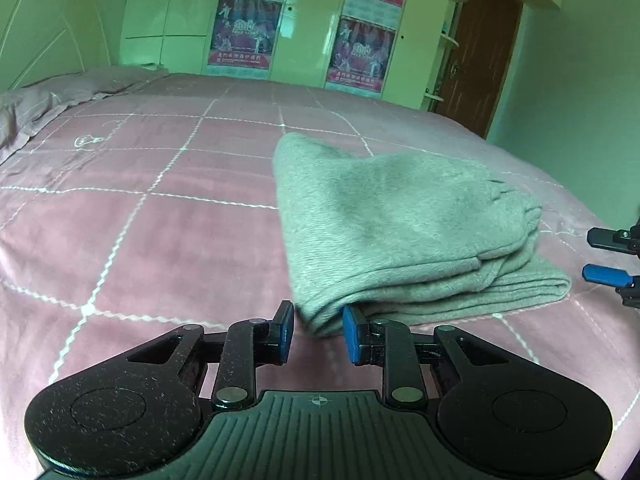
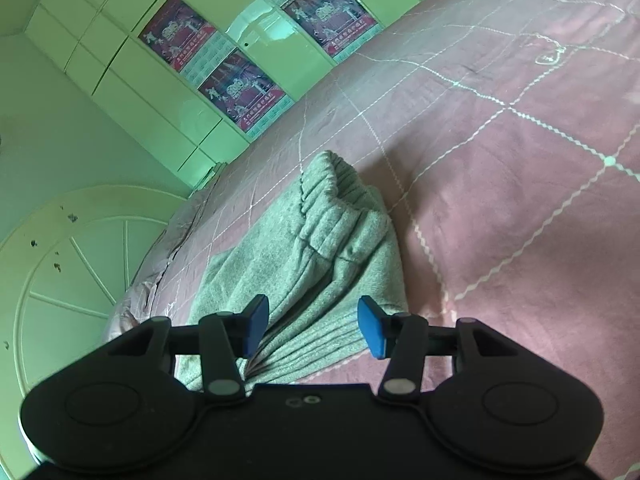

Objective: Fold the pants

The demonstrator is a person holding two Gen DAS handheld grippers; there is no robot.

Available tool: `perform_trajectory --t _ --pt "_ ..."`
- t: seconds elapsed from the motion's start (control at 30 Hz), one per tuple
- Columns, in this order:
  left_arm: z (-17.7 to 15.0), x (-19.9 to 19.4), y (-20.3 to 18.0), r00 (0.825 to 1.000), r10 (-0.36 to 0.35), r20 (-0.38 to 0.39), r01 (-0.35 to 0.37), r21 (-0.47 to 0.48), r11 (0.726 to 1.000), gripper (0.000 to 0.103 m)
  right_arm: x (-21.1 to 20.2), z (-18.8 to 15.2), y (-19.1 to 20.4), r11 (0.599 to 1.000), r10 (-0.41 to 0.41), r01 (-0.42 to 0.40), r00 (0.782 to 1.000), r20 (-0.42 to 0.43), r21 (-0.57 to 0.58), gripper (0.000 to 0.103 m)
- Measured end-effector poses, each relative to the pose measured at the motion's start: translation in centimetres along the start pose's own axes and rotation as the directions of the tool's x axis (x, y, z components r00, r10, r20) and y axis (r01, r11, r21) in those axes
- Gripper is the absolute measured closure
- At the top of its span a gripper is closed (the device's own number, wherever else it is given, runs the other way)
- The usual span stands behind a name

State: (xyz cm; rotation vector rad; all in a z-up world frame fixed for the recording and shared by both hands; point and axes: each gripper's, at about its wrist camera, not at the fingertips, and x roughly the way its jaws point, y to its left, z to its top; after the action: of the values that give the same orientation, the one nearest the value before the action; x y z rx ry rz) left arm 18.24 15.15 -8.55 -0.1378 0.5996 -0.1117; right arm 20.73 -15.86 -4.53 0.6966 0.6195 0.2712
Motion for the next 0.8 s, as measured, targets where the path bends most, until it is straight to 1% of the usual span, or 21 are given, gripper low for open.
perform_trajectory --t 0.07,0.1,0.13,0.2,0.27,0.33,0.4,0.47,0.53,0.6,0.63,0.67,0.7,0.73,0.77,0.8 --pt "0.4 0.3 -0.9 0.999 0.044 0.001 -0.044 0.037 0.998 0.075 0.0 0.1 -0.2 1.000 0.005 -0.005 1.000 -0.001 0.005 0.060" --pt "0.6 0.3 -0.9 0.998 0.058 0.000 -0.058 0.025 0.998 0.072 0.1 0.2 -0.3 1.000 0.012 -0.012 1.000 -0.002 0.014 0.060" --pt "0.6 0.5 -0.6 0.998 0.058 -0.003 -0.058 0.000 0.998 0.070 0.2 0.4 -0.6 0.999 0.024 -0.024 1.000 -0.001 0.037 0.060" --pt "0.4 0.4 0.1 0.998 0.058 0.000 -0.058 -0.035 0.998 0.059 0.7 1.0 -1.3 0.994 0.048 -0.049 0.999 0.008 0.095 0.058" --pt "0.1 0.4 0.4 0.998 0.064 -0.003 -0.064 -0.035 0.997 0.053 1.9 1.6 -2.0 0.987 0.065 -0.064 0.998 0.001 0.149 0.055" --pt "-0.1 0.4 1.1 0.999 0.048 -0.004 -0.048 -0.061 0.997 0.052 3.2 2.1 -2.6 0.978 0.075 -0.073 0.997 -0.004 0.196 0.055" --pt "-0.3 0.4 1.5 0.999 0.033 0.004 -0.033 -0.082 0.996 0.051 4.5 2.5 -3.2 0.970 0.065 -0.062 0.998 -0.005 0.234 0.055" --pt "-0.3 0.5 1.5 0.999 0.032 0.004 -0.032 -0.080 0.996 0.050 5.7 2.8 -3.8 0.956 0.069 -0.063 0.998 -0.009 0.286 0.055" --pt "-0.4 0.7 1.4 0.999 0.032 0.005 -0.031 -0.077 0.997 0.050 6.5 3.1 -3.8 0.954 0.073 -0.071 0.997 0.004 0.290 0.054" --pt "-0.6 0.9 1.6 1.000 0.025 0.007 -0.024 -0.089 0.996 0.049 7.9 3.5 -3.8 0.951 0.051 -0.042 0.999 -0.020 0.306 0.051" --pt "-0.7 1.0 1.7 1.000 0.020 0.007 -0.020 -0.095 0.995 0.049 8.5 3.7 -3.8 0.947 0.058 -0.046 0.998 -0.027 0.319 0.048" --pt "-0.7 1.0 1.8 1.000 0.016 0.008 -0.015 -0.100 0.995 0.049 9.0 3.9 -3.6 0.947 0.058 -0.045 0.998 -0.030 0.318 0.039" --pt "-0.8 1.0 1.8 1.000 0.013 0.011 -0.012 -0.103 0.995 0.049 9.6 4.2 -3.3 0.954 0.049 -0.035 0.998 -0.040 0.298 0.036" --pt "-0.9 1.0 1.8 1.000 0.014 0.012 -0.013 -0.103 0.995 0.049 10.2 4.4 -2.8 0.963 0.027 -0.010 0.998 -0.057 0.268 0.040" --pt "-0.9 1.0 1.7 1.000 0.016 0.012 -0.015 -0.103 0.995 0.049 10.6 4.6 -2.1 0.974 -0.022 0.037 0.997 -0.072 0.225 0.068" --pt "-0.8 0.9 1.6 1.000 0.019 0.012 -0.018 -0.103 0.994 0.048 10.8 4.8 -1.3 0.982 -0.044 0.060 0.995 -0.093 0.180 0.071"
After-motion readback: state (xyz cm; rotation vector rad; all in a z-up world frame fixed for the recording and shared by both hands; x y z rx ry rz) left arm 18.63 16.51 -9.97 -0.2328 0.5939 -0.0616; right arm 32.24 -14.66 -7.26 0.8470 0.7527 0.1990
